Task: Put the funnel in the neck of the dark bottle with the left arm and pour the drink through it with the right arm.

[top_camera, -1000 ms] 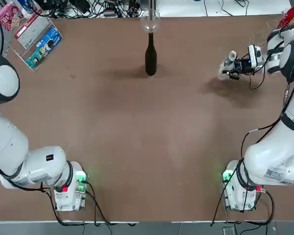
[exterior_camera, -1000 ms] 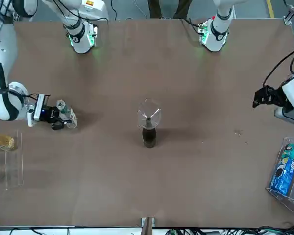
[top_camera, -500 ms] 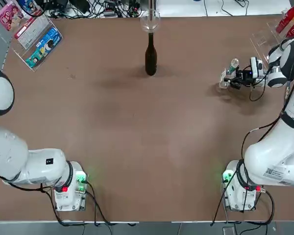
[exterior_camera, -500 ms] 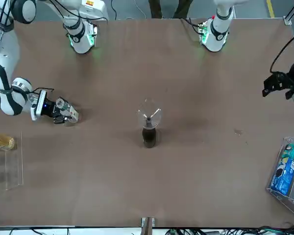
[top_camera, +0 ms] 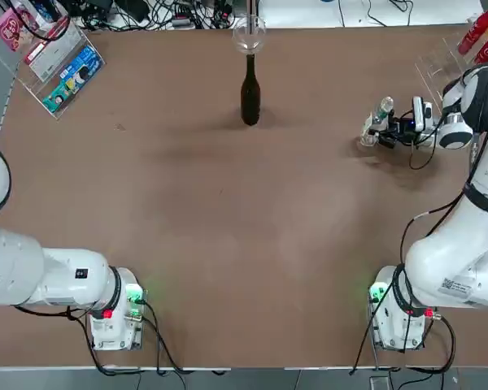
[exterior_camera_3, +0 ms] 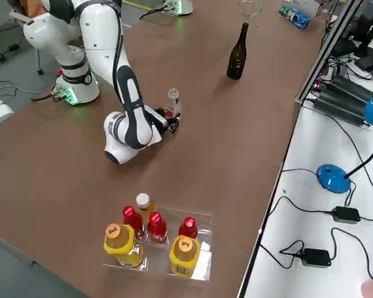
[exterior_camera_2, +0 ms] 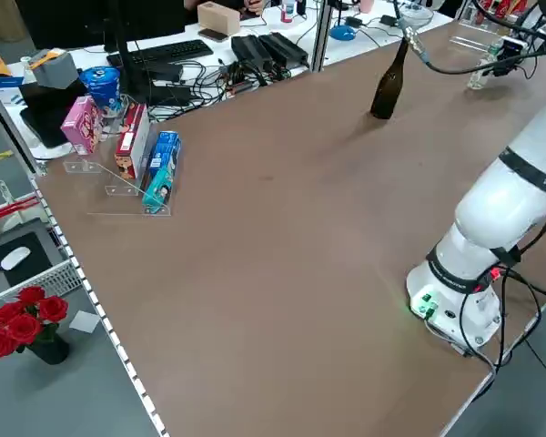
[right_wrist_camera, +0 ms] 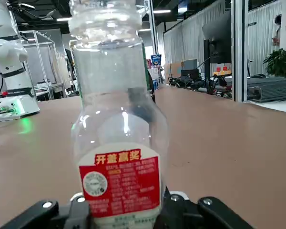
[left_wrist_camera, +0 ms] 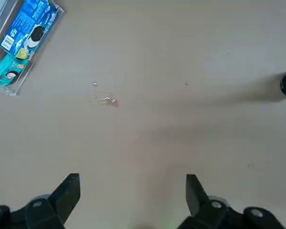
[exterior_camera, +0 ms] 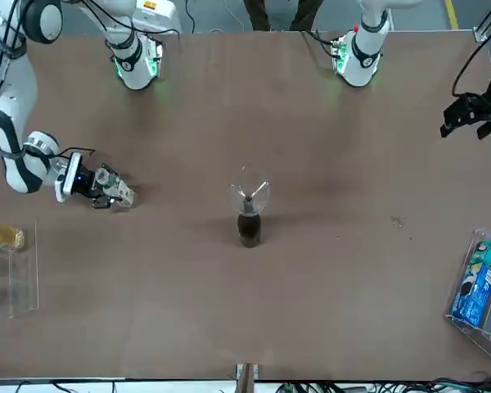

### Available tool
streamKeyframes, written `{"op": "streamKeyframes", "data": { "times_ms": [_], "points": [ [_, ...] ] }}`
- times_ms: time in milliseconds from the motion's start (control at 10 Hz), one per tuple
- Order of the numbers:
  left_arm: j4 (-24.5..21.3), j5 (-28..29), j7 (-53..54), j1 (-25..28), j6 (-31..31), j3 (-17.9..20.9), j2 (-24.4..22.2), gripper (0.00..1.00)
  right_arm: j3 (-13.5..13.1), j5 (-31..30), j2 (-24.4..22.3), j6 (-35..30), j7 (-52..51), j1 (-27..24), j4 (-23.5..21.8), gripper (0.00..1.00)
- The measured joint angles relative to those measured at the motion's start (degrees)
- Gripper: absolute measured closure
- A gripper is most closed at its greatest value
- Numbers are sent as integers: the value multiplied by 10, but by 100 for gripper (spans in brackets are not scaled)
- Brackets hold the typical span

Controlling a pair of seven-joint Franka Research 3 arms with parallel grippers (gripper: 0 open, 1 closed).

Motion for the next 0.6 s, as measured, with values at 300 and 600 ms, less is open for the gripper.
{"op": "streamKeyframes", "data": {
  "times_ms": [300,600],
  "points": [
    [7,0,-2,-2,5,0,1,2,0,7,6,3,-1,11,12,56],
    [12,0,-5,-2,6,0,11,2,2,9,33,3,-2,14,40,56]
  ]
}}
